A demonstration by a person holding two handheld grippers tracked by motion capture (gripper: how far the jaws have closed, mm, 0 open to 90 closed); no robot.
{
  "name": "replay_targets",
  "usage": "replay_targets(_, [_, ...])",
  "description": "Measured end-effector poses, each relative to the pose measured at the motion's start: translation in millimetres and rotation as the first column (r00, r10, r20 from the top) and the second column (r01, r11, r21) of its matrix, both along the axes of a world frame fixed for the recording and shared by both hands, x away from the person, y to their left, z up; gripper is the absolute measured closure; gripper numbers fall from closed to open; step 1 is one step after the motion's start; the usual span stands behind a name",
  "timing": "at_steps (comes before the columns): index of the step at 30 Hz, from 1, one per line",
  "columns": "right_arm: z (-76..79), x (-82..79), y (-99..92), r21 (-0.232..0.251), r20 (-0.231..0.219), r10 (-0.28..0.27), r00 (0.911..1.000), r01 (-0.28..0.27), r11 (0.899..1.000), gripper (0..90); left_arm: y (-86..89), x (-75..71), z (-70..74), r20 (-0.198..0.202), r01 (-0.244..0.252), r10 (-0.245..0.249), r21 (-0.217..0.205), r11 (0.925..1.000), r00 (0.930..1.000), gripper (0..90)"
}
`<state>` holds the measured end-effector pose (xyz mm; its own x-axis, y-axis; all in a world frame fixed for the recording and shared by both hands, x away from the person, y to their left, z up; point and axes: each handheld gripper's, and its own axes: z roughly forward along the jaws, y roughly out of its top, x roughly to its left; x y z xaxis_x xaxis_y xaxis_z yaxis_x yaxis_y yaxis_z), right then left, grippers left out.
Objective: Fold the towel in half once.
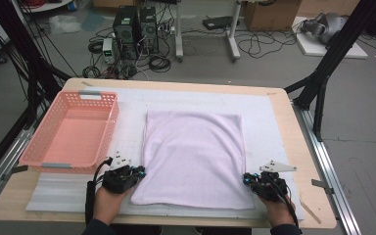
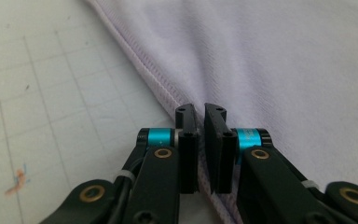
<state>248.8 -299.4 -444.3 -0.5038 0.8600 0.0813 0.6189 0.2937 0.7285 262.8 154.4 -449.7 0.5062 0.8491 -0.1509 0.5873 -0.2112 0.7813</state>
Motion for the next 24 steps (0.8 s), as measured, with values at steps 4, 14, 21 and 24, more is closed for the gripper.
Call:
replay_targets(4, [2.9,-1.1,-5.7,-0.033,0.009,-0.032,0.9994,0.032,0.999,86.0,12.6,-1.4,1.4,-0.016,-0.045,0.045,-0.014,0.9989,0.9989,85.5])
replay_targets(14, [13.3,8.0,-11.9,0.028,0.048,-0.036,0.9982,0.035,0.999,56.3,9.7,15.0,9.8,0.021,0.000,0.001,-0.082,0.9966,0.9998,52.4])
replay_targets(21, [10.3,36.0,-16.9,0.063,0.100,-0.066,0.9928,0.059,0.996,53.5,3.6,66.2,8.7,0.021,-0.079,0.082,-0.095,0.9923,0.9964,51.3])
replay_targets(24, [9.5,56.6,-21.0,0.069,0.101,-0.103,0.9896,0.096,0.993,53.7,-3.2,88.5,9.9,0.019,-0.076,0.077,-0.066,0.9950,0.9968,52.2])
